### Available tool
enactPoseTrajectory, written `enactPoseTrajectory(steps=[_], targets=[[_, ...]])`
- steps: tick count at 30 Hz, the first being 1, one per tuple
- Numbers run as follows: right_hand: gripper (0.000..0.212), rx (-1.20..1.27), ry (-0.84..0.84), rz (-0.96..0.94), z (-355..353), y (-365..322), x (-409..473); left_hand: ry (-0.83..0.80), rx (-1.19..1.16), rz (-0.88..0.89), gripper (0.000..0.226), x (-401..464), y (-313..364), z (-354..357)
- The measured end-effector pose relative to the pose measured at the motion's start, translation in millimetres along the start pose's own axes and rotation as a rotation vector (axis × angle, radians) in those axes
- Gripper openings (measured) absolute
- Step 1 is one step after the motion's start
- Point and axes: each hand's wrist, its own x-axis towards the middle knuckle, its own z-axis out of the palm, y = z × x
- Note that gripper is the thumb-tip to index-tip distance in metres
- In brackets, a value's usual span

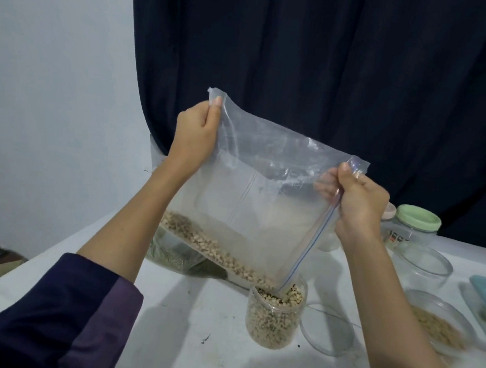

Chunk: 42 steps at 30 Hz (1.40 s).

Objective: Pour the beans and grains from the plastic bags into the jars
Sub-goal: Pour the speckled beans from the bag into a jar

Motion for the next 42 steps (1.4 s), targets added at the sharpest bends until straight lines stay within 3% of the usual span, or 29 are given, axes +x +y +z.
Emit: enactPoseTrajectory(steps=[16,42], targets=[[0.022,0.043,-0.028,-0.133,6,12,8,0.143,-0.121,0.133,0.047,-2,5,1],[0.022,-0.008,-0.086,-0.058,6,3,-6,0.076,-0.049,0.067,0.046,-1,0,-10]])
